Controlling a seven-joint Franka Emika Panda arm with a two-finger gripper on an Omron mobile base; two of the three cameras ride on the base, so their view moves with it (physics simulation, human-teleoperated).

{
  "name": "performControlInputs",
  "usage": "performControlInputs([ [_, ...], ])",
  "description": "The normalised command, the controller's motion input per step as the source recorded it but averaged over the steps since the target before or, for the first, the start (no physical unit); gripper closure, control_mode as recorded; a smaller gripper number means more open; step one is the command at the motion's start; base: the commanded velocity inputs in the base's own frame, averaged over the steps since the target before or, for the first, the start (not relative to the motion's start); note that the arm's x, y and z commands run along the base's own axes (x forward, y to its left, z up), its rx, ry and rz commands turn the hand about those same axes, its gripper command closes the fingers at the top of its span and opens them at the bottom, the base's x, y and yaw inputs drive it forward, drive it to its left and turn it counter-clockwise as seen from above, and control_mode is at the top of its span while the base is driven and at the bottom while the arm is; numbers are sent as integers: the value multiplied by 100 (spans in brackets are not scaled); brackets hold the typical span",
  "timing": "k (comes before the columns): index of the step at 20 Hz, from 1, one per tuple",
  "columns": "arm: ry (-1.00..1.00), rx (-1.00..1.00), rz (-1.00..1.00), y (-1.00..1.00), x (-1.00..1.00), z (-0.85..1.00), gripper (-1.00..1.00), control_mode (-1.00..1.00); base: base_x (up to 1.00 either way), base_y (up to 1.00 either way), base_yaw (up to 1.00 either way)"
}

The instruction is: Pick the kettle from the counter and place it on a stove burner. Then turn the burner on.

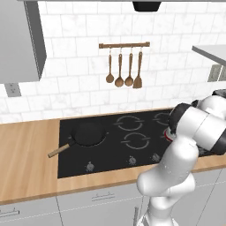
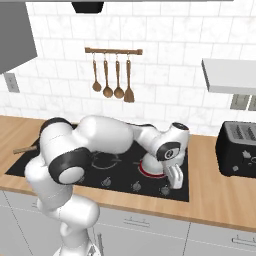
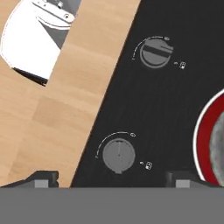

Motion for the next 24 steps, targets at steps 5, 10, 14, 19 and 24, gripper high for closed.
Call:
performControlInputs([
  [5, 4, -4, -32, 0, -32, 71, -100, -100, 0, 0, 0],
  [10, 7, -6, -54, 32, -41, 37, -100, -100, 0, 0, 0],
  [14, 0, -5, -57, 68, -47, 29, -100, -100, 0, 0, 0],
  [19, -1, -9, -50, 96, -24, 43, -100, -100, 0, 0, 0],
  [24, 0, -7, -43, 99, -17, 61, -100, -100, 0, 0, 0],
])
